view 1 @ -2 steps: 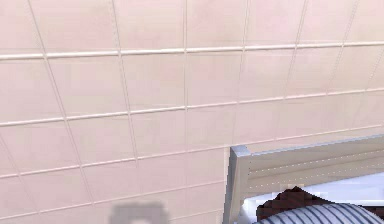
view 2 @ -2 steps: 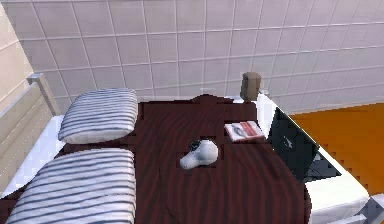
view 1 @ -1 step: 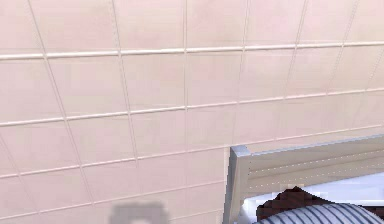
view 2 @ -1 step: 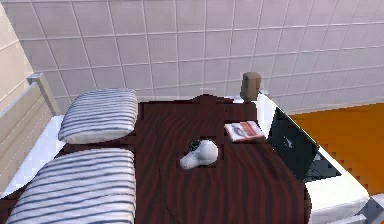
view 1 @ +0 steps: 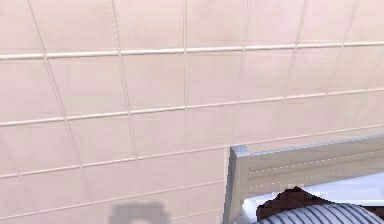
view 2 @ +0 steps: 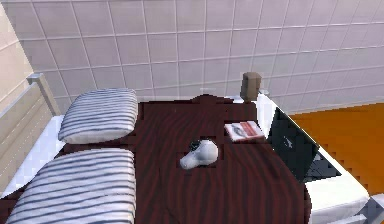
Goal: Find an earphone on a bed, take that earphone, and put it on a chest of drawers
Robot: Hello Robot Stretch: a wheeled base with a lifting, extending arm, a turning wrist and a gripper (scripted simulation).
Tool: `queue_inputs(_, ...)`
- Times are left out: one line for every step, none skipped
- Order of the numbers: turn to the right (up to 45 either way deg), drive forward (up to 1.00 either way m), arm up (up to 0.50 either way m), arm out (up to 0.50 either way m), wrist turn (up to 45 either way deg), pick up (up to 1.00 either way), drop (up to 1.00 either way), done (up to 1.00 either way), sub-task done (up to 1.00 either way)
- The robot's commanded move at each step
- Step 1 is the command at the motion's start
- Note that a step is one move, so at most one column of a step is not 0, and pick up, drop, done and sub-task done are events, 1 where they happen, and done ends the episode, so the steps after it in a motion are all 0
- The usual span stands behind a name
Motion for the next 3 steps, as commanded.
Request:
queue_inputs(0.0,0.00,0.00,0.46,0.0,0.00,0.00,0.00,0.00)
queue_inputs(0.0,0.00,0.00,0.00,45.0,0.00,0.00,0.00,0.00)
queue_inputs(0.0,0.00,0.00,0.00,45.0,0.00,0.00,0.00,0.00)
